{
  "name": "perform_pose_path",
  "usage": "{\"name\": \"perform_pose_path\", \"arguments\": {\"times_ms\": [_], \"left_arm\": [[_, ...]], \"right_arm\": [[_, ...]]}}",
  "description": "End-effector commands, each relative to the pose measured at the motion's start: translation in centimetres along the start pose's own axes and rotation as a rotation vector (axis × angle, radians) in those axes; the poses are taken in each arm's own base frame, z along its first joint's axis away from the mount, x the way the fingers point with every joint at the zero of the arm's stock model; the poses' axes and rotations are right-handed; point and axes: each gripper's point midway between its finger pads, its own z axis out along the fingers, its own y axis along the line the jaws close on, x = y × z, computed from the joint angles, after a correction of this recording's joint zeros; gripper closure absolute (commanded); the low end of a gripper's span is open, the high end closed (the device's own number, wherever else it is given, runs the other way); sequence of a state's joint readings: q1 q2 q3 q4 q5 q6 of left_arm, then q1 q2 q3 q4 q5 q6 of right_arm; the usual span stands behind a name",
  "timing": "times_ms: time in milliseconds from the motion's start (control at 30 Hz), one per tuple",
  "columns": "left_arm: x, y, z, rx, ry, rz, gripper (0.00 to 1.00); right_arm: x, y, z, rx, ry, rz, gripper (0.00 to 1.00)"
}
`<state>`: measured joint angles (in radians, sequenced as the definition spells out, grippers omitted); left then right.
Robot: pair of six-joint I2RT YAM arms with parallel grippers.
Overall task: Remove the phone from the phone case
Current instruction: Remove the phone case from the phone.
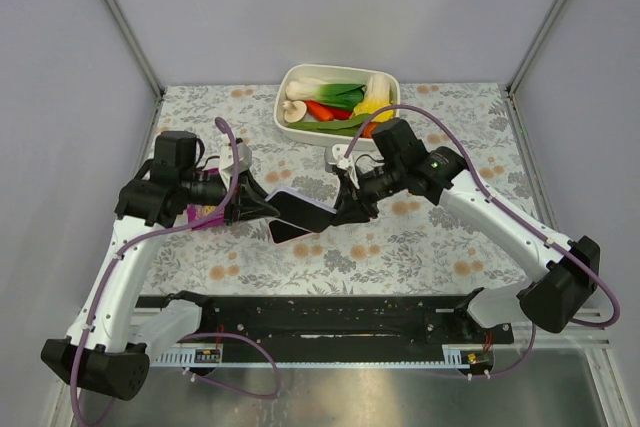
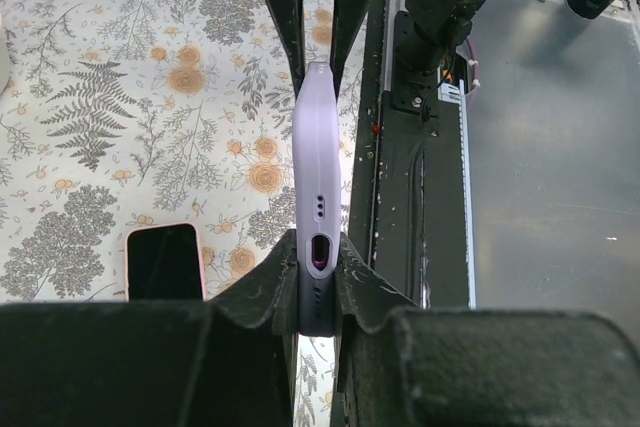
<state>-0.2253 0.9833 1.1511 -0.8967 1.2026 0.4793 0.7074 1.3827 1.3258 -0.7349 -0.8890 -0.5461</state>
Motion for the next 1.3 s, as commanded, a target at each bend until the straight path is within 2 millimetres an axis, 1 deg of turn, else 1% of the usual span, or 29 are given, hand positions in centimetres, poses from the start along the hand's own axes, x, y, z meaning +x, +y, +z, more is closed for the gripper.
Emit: {"name": "perform_pose_path", "arguments": {"times_ms": [0,33,100,167,300,433,567,833,1033,1267], "left_arm": [[-1.2,-0.6,0.1,0.040,-0.045,0.135,1.00],[-0.9,-0.3,0.1,0.032,-0.038,0.155,1.00],[-0.5,0.0,0.2,0.033,-0.029,0.167,1.00],[-0.4,0.0,0.3,0.054,-0.032,0.174,1.00],[-0.1,0.8,0.7,0.058,-0.009,0.182,1.00],[0.7,1.2,1.2,0.055,0.029,0.223,1.00],[1.1,1.7,1.6,0.049,0.050,0.223,1.00],[0.6,3.1,1.9,-0.003,0.037,0.264,1.00],[0.1,3.8,2.6,-0.008,0.014,0.266,1.00],[0.2,3.8,3.9,0.006,0.011,0.284,1.00]], "right_arm": [[-1.3,1.2,-0.6,-0.055,-0.033,-0.043,0.76],[-1.1,1.6,-0.7,-0.070,-0.029,-0.047,0.79],[-0.7,2.3,-0.8,-0.099,-0.019,-0.049,0.92],[-0.4,3.0,-1.0,-0.125,-0.013,-0.061,0.99],[-0.4,4.5,-1.5,-0.165,-0.014,-0.100,1.00],[-0.5,6.4,-1.7,-0.219,-0.011,-0.155,1.00],[0.0,7.8,-1.4,-0.276,0.016,-0.196,1.00],[-0.2,10.1,-1.0,-0.346,0.032,-0.269,1.00],[-0.6,11.2,-1.0,-0.371,0.025,-0.309,1.00],[-0.5,12.0,-0.9,-0.408,0.033,-0.340,1.00]]}}
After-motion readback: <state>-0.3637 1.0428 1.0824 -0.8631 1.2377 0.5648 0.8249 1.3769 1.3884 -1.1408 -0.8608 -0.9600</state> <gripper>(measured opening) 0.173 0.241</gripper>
